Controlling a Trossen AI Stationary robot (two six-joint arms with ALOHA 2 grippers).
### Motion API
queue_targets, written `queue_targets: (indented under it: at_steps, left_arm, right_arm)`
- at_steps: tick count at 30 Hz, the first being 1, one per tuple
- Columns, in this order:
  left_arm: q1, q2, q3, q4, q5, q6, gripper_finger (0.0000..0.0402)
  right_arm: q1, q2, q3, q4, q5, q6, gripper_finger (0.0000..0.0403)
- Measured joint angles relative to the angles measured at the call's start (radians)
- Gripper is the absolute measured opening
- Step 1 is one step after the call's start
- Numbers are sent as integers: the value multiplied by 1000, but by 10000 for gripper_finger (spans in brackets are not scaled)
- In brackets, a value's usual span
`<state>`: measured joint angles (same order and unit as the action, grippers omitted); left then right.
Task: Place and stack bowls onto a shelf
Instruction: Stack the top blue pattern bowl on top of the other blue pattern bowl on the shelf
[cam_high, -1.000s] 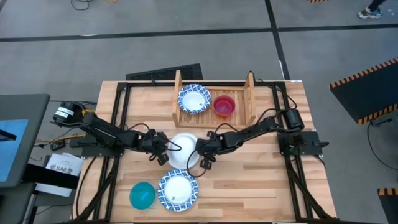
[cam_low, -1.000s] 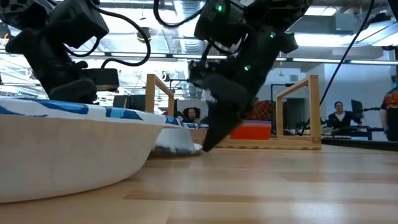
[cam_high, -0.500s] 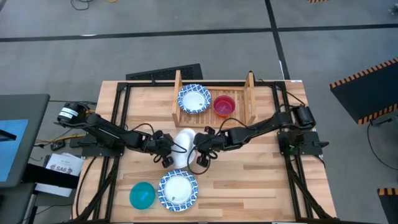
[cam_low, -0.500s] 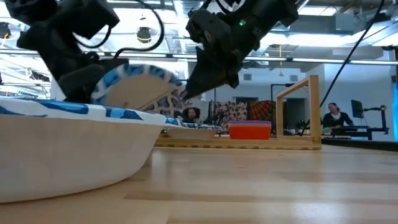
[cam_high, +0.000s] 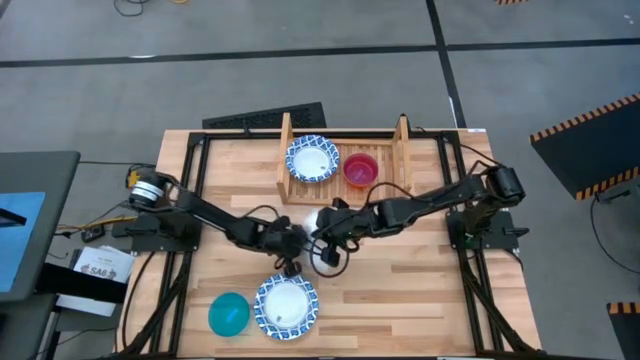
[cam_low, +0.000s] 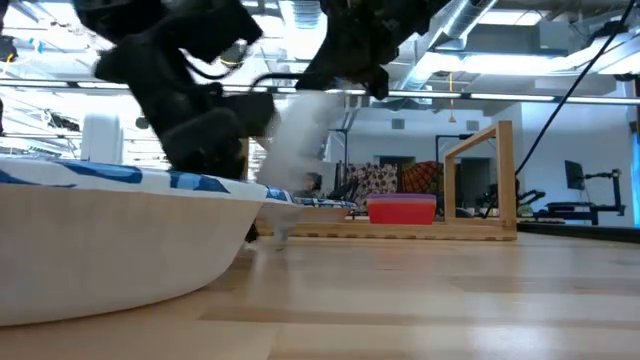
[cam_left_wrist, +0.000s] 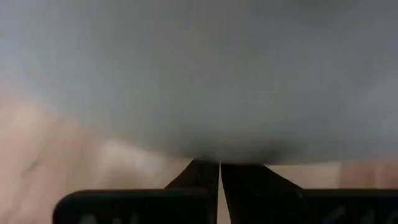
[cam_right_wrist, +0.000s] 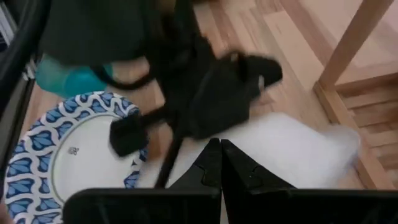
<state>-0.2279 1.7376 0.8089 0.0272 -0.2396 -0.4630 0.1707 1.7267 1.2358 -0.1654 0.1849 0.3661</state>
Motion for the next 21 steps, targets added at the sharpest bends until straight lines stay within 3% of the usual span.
queue_targets:
  at_steps: [4,8,16,21]
  left_arm:
    - [1,80,103,-2,58,61,0]
    - [2,111,176,0,51,103,0]
    - [39,76,191,-80,43,163,0]
    - [74,5,180,-27,14,218,0]
  right_arm:
    - [-1,-6,-2,17,-10,0,20]
    - [1,-21,-2,12,-28,0,21]
    - [18,-166,-3,-292,37,28,20]
    - [71,-244,-122,-386,75,136,20]
